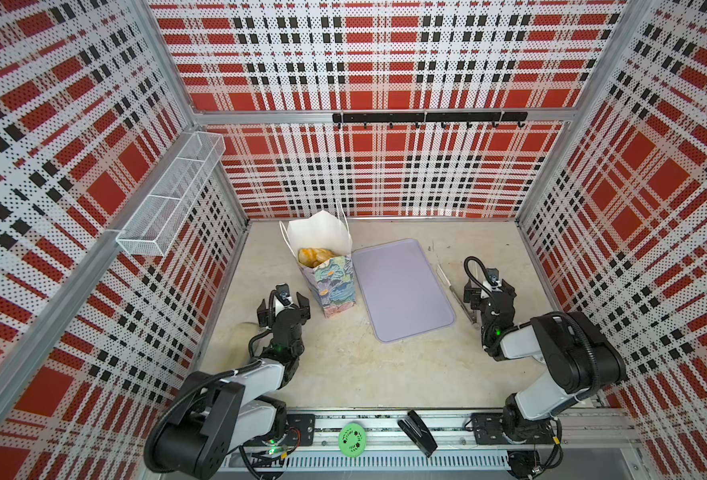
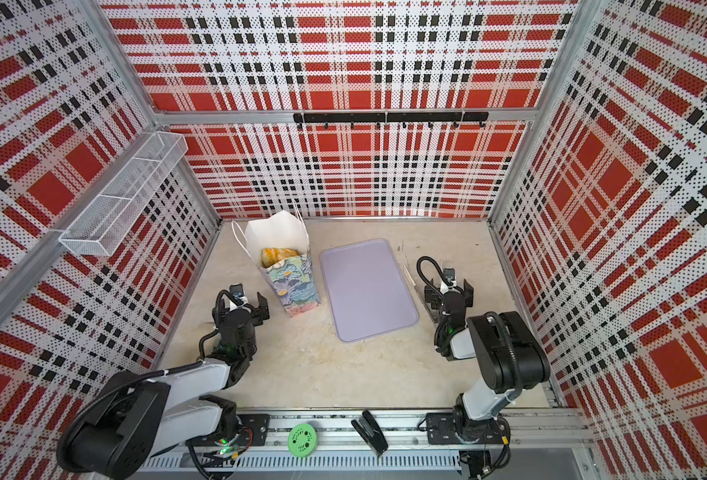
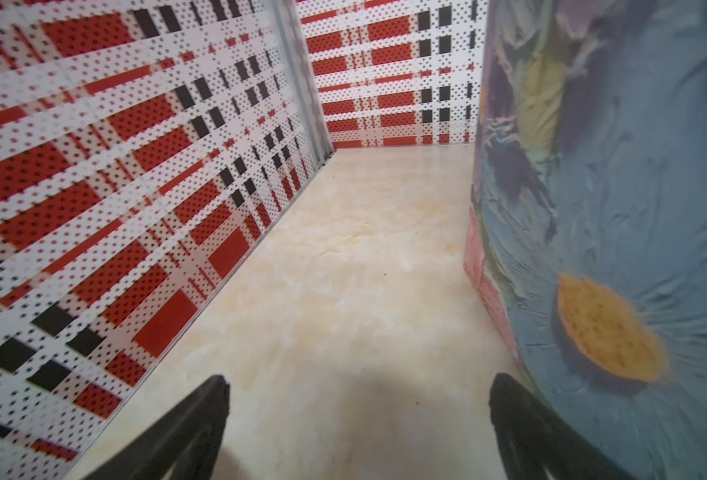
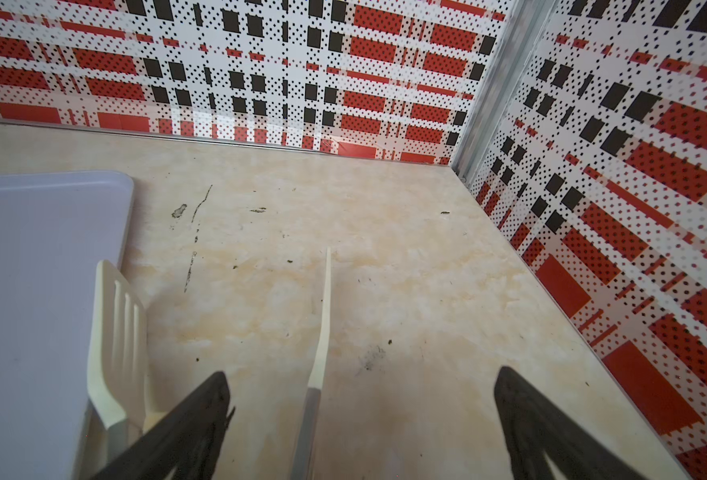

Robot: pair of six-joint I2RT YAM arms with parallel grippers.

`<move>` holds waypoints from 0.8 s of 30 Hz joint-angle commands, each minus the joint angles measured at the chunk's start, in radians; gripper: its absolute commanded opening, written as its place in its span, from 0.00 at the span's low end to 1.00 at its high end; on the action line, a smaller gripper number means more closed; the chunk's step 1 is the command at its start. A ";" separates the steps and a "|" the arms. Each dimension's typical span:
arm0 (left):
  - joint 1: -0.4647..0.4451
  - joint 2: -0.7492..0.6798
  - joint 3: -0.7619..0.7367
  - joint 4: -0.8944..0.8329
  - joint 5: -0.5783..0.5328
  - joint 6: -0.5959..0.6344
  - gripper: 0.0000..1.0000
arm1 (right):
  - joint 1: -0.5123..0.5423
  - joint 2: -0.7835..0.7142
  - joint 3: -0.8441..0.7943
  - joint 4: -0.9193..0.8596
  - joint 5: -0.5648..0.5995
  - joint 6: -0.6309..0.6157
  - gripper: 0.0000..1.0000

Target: Place the fake bread into the paper bag

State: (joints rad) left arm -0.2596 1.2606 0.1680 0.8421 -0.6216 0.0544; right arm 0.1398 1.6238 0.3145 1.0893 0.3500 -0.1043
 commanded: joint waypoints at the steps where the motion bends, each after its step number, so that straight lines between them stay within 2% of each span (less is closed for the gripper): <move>1: 0.031 0.083 0.022 0.263 0.124 0.042 0.99 | -0.003 -0.010 0.004 0.044 0.008 0.004 1.00; 4: 0.043 0.151 0.026 0.328 0.158 0.067 1.00 | -0.003 -0.010 0.004 0.045 0.005 0.003 1.00; 8: 0.046 0.288 0.007 0.506 0.156 0.065 1.00 | -0.003 -0.011 0.003 0.046 0.004 0.003 1.00; 12: 0.067 0.346 0.079 0.431 0.224 0.071 0.99 | -0.003 -0.011 0.002 0.047 0.003 0.003 1.00; 13: 0.068 0.372 0.092 0.465 0.215 0.075 1.00 | -0.003 -0.010 0.002 0.047 0.003 0.002 1.00; 19: 0.108 0.326 0.181 0.220 0.292 0.039 0.99 | -0.003 -0.010 0.005 0.043 0.004 0.002 1.00; 21: 0.152 0.318 0.222 0.129 0.372 0.007 1.00 | -0.003 -0.011 0.005 0.042 0.003 0.003 1.00; 24: 0.178 0.315 0.225 0.115 0.407 -0.016 0.99 | -0.003 -0.012 0.007 0.037 0.002 0.004 1.00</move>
State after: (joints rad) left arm -0.1020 1.5986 0.3824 1.0306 -0.2939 0.0780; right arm 0.1398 1.6238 0.3145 1.0893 0.3496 -0.1043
